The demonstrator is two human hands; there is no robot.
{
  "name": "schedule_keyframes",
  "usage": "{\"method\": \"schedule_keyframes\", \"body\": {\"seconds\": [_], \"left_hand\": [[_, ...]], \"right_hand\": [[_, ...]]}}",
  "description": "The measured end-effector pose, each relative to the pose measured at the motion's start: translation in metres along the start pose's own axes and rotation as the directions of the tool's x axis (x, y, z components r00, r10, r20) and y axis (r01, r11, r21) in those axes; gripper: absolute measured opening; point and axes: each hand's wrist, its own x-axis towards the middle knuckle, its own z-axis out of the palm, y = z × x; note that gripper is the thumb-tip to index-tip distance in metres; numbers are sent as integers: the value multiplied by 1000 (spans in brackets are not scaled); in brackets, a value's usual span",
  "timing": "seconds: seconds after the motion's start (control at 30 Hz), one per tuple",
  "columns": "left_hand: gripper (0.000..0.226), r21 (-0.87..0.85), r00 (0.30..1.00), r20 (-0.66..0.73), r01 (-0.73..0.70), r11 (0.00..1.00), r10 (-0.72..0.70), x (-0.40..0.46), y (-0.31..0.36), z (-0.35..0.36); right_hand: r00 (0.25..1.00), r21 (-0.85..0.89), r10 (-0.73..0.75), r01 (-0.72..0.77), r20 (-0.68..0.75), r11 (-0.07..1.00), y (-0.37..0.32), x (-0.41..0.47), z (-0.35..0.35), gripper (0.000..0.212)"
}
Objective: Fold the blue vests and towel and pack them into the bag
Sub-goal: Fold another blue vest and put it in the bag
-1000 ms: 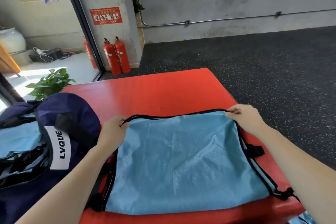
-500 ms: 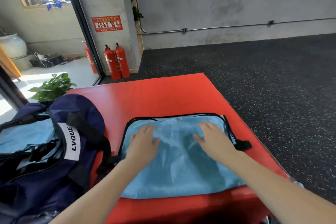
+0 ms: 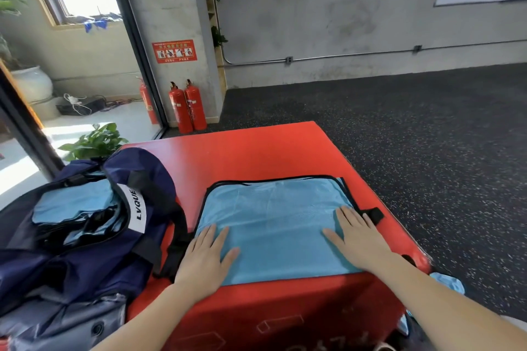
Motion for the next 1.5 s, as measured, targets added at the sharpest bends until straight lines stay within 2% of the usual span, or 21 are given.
{"method": "schedule_keyframes", "body": {"seconds": [0.1,0.2,0.3,0.33,0.47,0.6,0.77,0.9,1.0,1.07,1.13,1.2,1.3,1.4,1.5], "left_hand": [[103,-25,999,-24,33,999,-34,-6,8,-3],[112,-25,995,-73,60,998,-62,-19,19,-5],[79,-12,985,-115,130,991,-130,-40,35,0],[75,-9,980,-112,166,986,-166,-46,40,2],[76,-27,968,-42,247,969,-248,-51,38,13],[97,-11,988,-52,147,989,-147,-31,19,10],[72,-14,998,41,42,999,-41,41,-1,-1],[71,13,997,62,-55,998,54,119,-12,-10],[75,32,994,74,-86,996,84,157,-21,-16],[74,-21,997,29,-66,998,66,164,-21,-16],[67,-78,999,-40,-39,996,36,154,-14,-13],[63,-62,995,-95,-37,997,31,134,-7,-8],[73,15,983,-175,-49,999,50,99,7,-1],[61,-3,979,-196,52,999,-52,80,16,2],[61,5,976,-170,141,990,-138,78,18,-2]], "right_hand": [[998,-51,-7,5,-56,999,-8,0,0,118],[979,-118,-162,147,-122,982,-18,-3,0,117],[930,-108,-349,337,-115,935,-34,-12,7,95],[926,-95,-367,360,-83,928,-37,-14,11,92],[943,-17,-328,328,-53,945,-37,-12,24,84],[961,16,-274,274,-35,962,-37,-3,24,88],[994,56,-108,110,-35,992,-34,23,15,91],[999,104,-45,48,-27,993,-38,45,1,91],[996,185,-79,86,-44,979,-46,51,-16,80],[990,218,-127,137,-59,966,-48,50,-23,77],[983,207,-179,185,-51,961,-46,46,-27,71],[974,209,-226,226,-23,951,-41,40,-33,64],[961,228,-277,265,21,937,-31,27,-39,58],[951,205,-305,289,53,935,-18,14,-37,55],[942,151,-321,304,101,940,-11,6,-39,53]]}}
